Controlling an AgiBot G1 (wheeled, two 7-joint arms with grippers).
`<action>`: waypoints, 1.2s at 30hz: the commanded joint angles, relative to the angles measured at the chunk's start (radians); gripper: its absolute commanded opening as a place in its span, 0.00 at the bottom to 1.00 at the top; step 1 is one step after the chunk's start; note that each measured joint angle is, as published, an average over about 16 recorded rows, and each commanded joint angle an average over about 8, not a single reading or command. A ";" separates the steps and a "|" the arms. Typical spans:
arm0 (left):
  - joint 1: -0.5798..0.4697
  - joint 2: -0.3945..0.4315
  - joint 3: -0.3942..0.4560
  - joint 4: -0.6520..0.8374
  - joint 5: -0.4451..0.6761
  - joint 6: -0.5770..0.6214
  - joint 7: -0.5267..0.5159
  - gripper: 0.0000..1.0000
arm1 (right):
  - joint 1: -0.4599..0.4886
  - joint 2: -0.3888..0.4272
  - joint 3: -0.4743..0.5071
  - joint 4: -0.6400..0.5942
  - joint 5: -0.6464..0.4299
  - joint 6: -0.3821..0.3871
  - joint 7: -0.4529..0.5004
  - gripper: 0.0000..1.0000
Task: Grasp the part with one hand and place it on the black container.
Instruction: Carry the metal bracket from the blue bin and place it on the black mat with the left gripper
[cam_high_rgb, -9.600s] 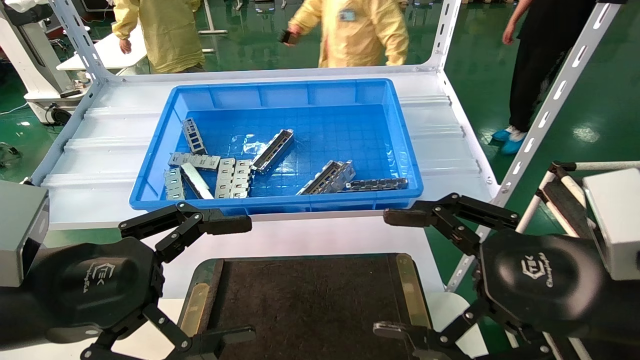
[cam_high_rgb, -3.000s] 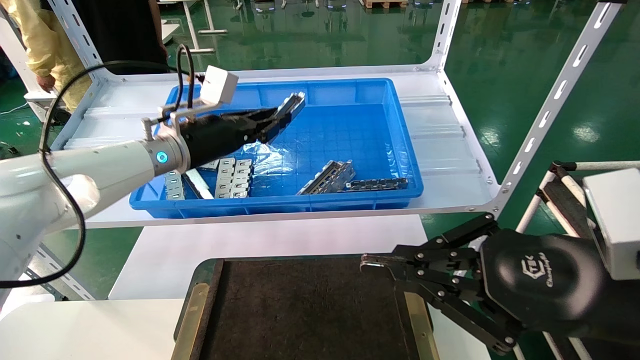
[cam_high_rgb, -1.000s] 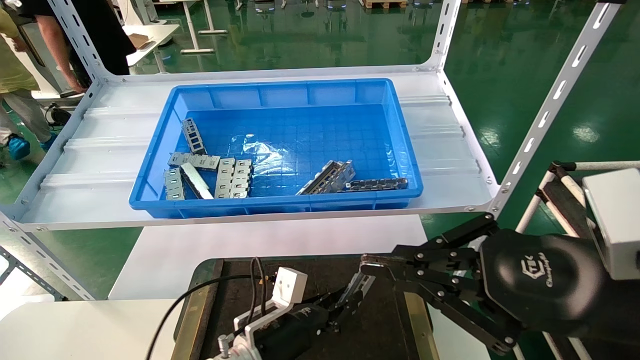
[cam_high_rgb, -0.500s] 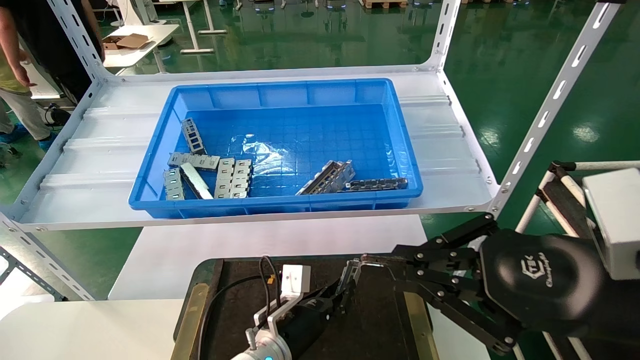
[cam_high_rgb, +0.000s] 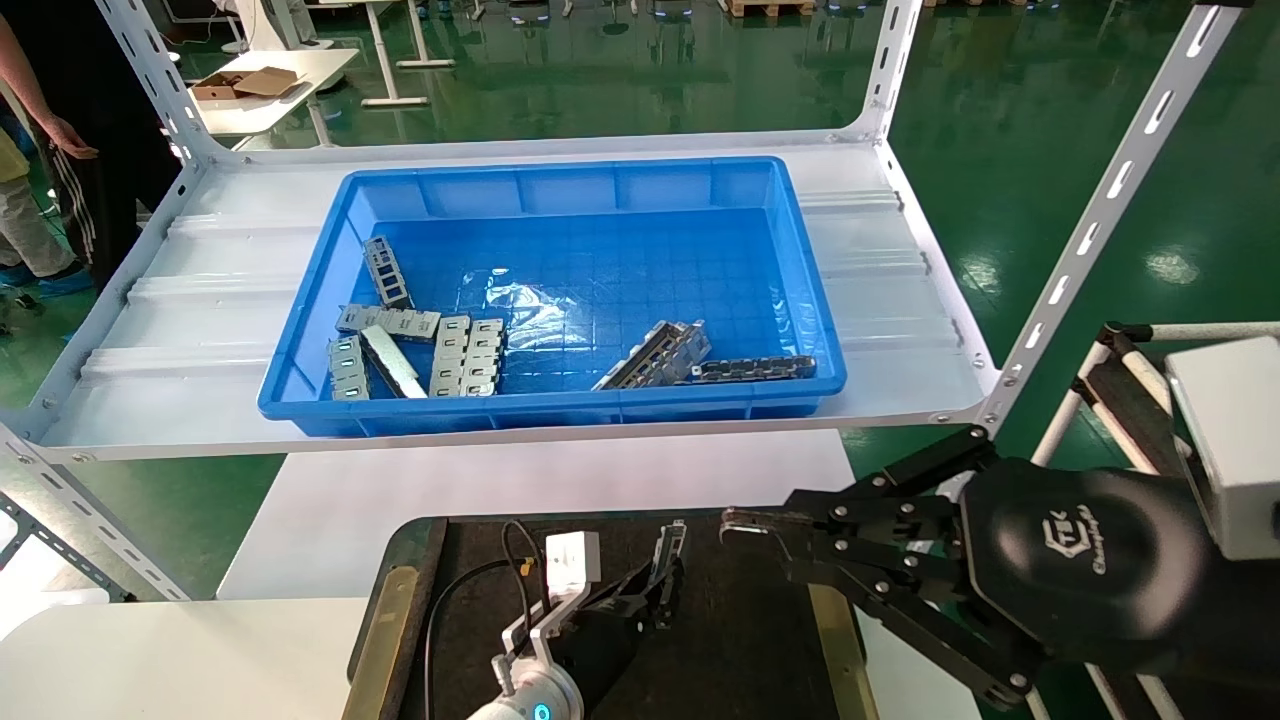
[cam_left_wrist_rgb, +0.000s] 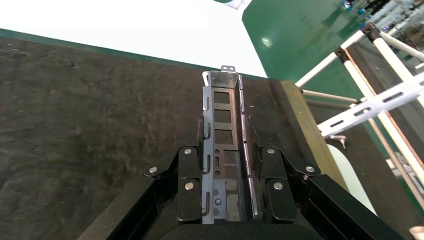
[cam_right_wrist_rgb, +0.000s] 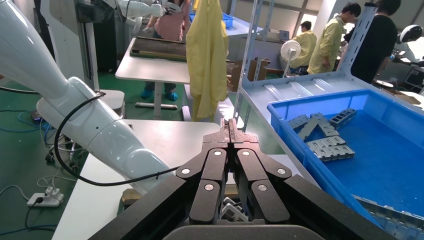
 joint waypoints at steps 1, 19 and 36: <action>-0.013 0.000 0.037 0.016 -0.022 -0.026 -0.017 0.00 | 0.000 0.000 0.000 0.000 0.000 0.000 0.000 0.00; -0.085 0.002 0.293 0.057 -0.261 -0.178 -0.055 0.00 | 0.000 0.000 -0.001 0.000 0.000 0.000 0.000 0.00; -0.120 0.003 0.462 0.038 -0.516 -0.299 0.027 0.33 | 0.000 0.000 -0.001 0.000 0.001 0.000 -0.001 0.52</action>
